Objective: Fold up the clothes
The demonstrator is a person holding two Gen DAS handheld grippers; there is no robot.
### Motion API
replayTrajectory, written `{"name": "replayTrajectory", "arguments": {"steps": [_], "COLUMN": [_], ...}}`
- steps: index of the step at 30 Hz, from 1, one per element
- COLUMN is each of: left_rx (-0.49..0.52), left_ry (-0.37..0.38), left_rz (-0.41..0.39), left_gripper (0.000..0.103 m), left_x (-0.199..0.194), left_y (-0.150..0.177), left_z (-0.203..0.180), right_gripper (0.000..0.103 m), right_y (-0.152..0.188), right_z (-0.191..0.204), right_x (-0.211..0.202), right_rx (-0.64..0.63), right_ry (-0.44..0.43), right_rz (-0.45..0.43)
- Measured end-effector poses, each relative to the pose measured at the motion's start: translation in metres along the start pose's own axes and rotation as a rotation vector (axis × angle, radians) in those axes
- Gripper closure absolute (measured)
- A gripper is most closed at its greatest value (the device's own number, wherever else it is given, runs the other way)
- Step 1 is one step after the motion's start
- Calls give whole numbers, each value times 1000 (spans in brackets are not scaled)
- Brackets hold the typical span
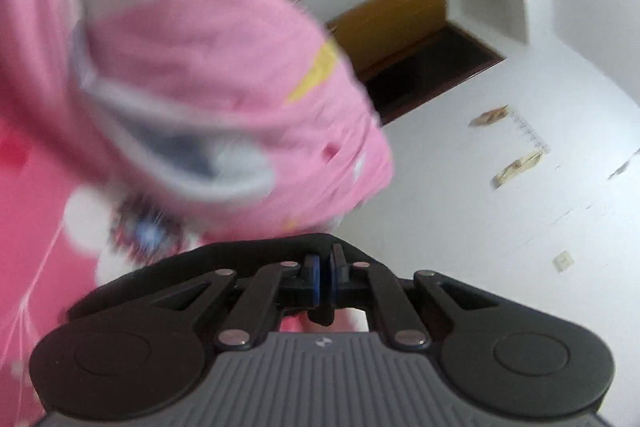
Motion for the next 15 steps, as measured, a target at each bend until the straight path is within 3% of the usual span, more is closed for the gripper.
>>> {"name": "replayTrajectory", "arguments": {"steps": [3,7,10,15], "left_rx": [72,133,147,125], "left_ry": [9,5,-22,-119], "left_rz": [-30,-19,17,125], "left_gripper": [98,98,98,98], "left_x": [-13,-28,-42,-64], "left_y": [-15,11,49,152], "left_z": [-26,-35,-20,40], "right_gripper": [100,100,100,100], "right_y": [-17,-8,19,114], "right_z": [45,68,54,-21], "right_x": [-3,-23,-40,-59], "right_rx": [-90,-169,-173,-102], "right_ry": [-46,-73,-65,29], "right_rz": [-35,-54,-35,84]}}
Point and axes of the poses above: each gripper's, at about its wrist camera, not at the fingertips, and x roughly the way its jaws point, z to its left, y to its underside, the point moved 9 cm from there along x, roughly the way its jaws point, and after that the axes turned 10 degrees about z, right-handed, at the moved point
